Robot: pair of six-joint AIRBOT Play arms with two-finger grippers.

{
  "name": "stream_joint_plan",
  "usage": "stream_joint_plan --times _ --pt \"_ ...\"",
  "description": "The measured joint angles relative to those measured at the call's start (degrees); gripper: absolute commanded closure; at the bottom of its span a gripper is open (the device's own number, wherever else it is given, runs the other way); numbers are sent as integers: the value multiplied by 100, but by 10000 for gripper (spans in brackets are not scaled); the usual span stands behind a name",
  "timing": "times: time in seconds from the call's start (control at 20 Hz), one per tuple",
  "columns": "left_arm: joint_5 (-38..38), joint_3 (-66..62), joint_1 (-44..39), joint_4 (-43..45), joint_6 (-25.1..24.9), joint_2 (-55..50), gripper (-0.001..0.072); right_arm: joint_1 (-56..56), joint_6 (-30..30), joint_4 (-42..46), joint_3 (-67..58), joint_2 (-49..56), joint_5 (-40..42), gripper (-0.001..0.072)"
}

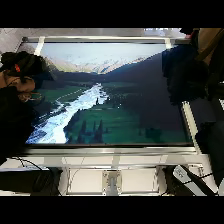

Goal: Fold the clothes and pants, and hang the long-sleeved shirts on hangers.

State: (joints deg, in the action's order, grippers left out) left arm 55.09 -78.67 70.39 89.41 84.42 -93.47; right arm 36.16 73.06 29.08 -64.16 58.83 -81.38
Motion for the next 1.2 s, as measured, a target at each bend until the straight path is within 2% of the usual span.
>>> stream_joint_plan --times 0.05,0.1,0.25,0.4,0.6,0.75,0.85,0.95,1.1,1.2 --pt "-35 0 0 -140 0 -57 634 -79 0 -39 2 0 20 412" --pt "-50 -7 -4 -271 -2 -81 653 -175 0 -70 2 0 48 412" --pt "48 -127 -2 -568 -24 9 654 -398 0 -199 -55 0 90 412" --pt "225 -354 -9 -1307 -79 411 654 -494 -7 -302 -330 0 -7 412" --pt "337 -507 -214 -3359 -634 1432 655 -538 -68 -341 -1054 0 -251 412" --pt "382 -544 -846 -4725 -964 2247 655 -544 -251 -92 -1759 0 -348 412" --pt "407 -551 -1637 -5281 -1075 2710 655 -549 -365 400 -2208 0 -387 412" --pt "435 -555 -2761 -5622 -1121 3027 655 -549 -435 1106 -2573 0 -400 412" --pt "256 -557 -5012 -5740 -1143 3154 655 -549 -487 2260 -2865 7 -409 412" --pt "-219 -557 -6642 -5504 -1093 2999 655 -549 -503 2903 -2946 39 -411 412"
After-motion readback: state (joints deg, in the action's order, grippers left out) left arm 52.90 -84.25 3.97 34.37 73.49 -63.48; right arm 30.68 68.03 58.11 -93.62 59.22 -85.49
